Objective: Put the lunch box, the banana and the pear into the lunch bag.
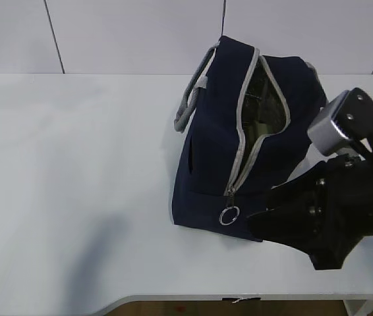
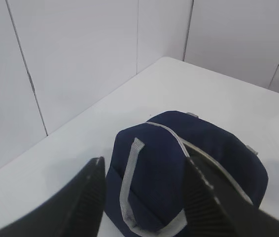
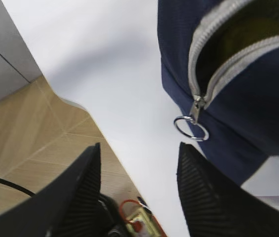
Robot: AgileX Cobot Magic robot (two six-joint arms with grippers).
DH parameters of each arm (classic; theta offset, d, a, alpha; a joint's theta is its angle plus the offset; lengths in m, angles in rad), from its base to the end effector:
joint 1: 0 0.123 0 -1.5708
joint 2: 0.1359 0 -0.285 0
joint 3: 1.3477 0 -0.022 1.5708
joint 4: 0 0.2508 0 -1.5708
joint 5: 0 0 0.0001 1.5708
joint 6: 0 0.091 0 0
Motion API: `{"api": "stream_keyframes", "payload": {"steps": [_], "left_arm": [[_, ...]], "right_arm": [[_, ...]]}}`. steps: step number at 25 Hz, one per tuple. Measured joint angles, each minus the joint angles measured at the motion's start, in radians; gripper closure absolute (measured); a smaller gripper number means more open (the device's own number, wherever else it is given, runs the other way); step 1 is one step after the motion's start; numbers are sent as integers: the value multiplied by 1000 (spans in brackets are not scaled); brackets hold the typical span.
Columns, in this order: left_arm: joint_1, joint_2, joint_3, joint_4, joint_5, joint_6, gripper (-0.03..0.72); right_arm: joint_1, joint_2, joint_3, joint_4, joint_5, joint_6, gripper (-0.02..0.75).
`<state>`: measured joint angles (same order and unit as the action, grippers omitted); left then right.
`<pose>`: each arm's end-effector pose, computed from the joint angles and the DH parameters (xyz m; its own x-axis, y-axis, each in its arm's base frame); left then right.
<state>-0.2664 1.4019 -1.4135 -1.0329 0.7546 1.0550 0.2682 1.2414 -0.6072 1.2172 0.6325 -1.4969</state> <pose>0.2821 -0.1325 0.4292 -0.1997 0.1966 -0.9599 0.7913 0.6102 -0.0396 0.2024 0.1080 0.2369 -0.4388 -0.4208 -0.7940 -0.7972 0.5900 0.1279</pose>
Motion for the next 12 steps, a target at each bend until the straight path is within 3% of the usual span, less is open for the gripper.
{"api": "stream_keyframes", "payload": {"steps": [4,12], "left_arm": [[0,10,0,11,16,0,346],[0,41,5,37,26,-2,355]], "right_arm": [[0,56,0,79,8,-59,335],[0,147,0,155,6,-249,353]]}}
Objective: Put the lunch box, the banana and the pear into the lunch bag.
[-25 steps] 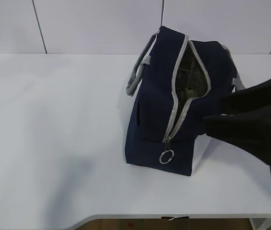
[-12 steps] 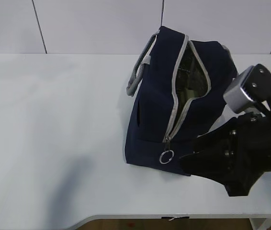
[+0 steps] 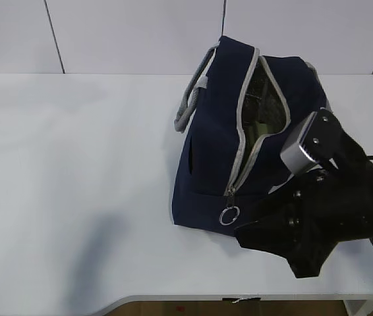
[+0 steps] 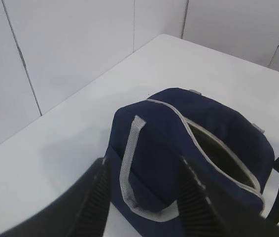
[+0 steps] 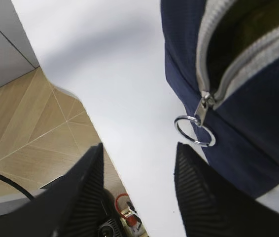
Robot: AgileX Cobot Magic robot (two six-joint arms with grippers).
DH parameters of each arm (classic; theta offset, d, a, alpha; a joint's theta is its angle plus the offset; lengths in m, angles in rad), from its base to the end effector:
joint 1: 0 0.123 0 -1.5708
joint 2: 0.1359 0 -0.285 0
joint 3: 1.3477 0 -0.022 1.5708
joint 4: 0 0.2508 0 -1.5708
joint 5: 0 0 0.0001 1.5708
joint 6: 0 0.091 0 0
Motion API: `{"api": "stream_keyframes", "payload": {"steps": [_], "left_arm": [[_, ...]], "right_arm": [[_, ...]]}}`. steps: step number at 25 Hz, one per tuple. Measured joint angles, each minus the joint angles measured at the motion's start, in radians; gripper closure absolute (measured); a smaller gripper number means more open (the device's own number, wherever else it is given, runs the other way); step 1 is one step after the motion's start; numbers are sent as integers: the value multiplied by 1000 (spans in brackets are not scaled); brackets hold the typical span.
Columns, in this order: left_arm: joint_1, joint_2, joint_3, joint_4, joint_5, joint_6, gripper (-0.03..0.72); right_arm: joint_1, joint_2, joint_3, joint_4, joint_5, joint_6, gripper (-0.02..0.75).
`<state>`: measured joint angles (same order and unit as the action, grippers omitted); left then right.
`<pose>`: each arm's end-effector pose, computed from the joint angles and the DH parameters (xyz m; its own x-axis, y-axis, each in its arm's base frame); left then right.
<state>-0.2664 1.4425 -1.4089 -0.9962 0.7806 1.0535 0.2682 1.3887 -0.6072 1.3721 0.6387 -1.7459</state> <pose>0.2924 -0.1356 0.4121 -0.2410 0.2497 -0.9379 0.8005 0.5975 -0.0466 0.2201 0.1157 0.2092 -0.4137 -0.4575 -0.7871 -0.8329 0.5392 0.1244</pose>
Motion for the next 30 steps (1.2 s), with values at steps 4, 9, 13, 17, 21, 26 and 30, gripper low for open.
{"api": "stream_keyframes", "payload": {"steps": [4,9,13,17,21,26,30], "left_arm": [[0,9,2,4,2,0,355],[0,9,2,4,4,-1,356],[0,9,2,4,4,-1,356],[0,9,2,6,4,-1,356],[0,9,2,6,4,-1,356],[0,9,2,8,4,-1,356],[0,9,2,8,5,-1,357]], "right_arm": [[0,44,0,35,-17,-54,363],[0,96,0,124,-30,-148,365],[0,140,0,182,-51,-195,366],[0,168,0,244,-69,-253,366],[0,172,0,292,-103,-303,366],[0,181,0,356,-113,-366,367],[0,182,0,393,-113,-398,367]]}}
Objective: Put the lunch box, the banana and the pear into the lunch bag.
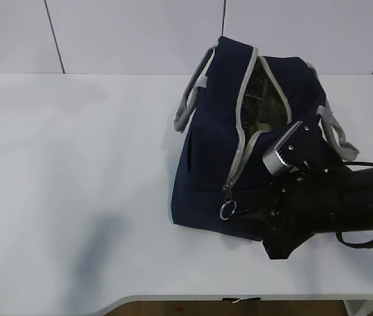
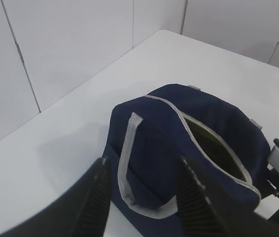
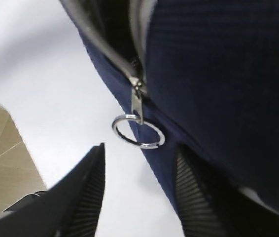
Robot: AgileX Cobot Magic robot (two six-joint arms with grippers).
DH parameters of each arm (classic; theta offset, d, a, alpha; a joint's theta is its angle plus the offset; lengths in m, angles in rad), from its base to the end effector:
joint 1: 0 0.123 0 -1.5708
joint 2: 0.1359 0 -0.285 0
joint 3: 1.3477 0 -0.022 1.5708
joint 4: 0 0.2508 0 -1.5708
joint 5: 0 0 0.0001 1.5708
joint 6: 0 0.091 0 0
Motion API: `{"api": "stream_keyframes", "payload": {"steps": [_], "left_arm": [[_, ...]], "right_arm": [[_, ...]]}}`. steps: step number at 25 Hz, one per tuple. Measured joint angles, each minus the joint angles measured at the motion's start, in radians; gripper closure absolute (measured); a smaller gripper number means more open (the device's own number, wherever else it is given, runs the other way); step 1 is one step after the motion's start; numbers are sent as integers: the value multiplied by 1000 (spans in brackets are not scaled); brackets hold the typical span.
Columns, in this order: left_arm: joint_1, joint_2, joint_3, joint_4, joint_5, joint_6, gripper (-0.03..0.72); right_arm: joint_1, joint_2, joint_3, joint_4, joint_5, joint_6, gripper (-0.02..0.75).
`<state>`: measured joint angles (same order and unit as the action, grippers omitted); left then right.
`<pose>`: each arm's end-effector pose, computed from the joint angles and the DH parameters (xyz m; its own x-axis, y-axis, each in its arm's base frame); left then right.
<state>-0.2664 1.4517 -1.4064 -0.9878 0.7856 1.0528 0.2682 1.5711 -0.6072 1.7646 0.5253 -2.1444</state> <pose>0.2947 -0.1362 0.4077 -0.2515 0.2615 -0.9319 0.8021 0.5952 -0.0494 0.2515 0.1156 0.1718 -0.4308 -0.4284 -0.7943 -0.7674 0.6370 0.0726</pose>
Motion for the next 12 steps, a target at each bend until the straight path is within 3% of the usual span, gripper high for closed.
{"api": "stream_keyframes", "payload": {"steps": [12], "left_arm": [[0,0,0,1,0,0,358]], "right_arm": [[0,0,0,22,36,-8,372]]}}
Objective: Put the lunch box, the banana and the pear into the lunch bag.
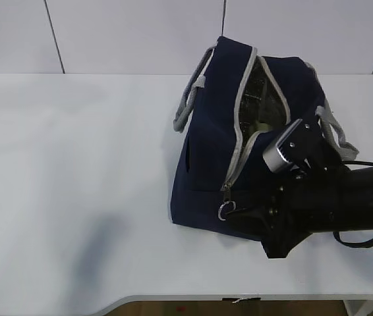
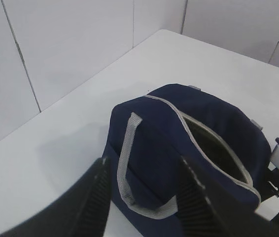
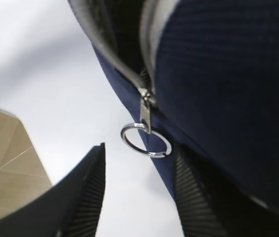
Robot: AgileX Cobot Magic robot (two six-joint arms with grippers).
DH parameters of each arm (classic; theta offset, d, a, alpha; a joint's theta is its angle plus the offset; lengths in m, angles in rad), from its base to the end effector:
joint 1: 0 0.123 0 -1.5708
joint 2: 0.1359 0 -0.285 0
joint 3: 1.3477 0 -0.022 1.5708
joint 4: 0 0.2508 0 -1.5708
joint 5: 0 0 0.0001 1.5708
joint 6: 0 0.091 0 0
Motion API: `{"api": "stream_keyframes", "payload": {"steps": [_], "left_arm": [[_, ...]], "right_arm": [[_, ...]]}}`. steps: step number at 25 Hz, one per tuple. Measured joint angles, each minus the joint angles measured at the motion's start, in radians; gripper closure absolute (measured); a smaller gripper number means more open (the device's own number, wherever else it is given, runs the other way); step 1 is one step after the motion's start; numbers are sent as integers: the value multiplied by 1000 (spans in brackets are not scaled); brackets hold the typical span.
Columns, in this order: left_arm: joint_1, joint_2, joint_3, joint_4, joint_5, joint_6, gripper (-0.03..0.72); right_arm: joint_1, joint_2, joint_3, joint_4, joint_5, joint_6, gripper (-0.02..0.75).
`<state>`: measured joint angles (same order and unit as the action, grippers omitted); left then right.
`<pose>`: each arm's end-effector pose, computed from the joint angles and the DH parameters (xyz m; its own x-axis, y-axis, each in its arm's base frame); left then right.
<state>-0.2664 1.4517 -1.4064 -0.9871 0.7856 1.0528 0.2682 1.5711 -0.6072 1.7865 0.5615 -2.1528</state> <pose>0.2947 -0.1361 0.4077 -0.2513 0.2621 -0.9317 0.8021 0.5952 -0.0489 0.2509 0.1181 0.1741 -0.4250 -0.4027 -0.8107 -0.7744 0.6255 0.0952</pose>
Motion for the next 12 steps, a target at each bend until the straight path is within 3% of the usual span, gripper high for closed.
{"api": "stream_keyframes", "payload": {"steps": [12], "left_arm": [[0,0,0,4,0,-2,358]], "right_arm": [[0,119,0,-19,141,29,373]]}}
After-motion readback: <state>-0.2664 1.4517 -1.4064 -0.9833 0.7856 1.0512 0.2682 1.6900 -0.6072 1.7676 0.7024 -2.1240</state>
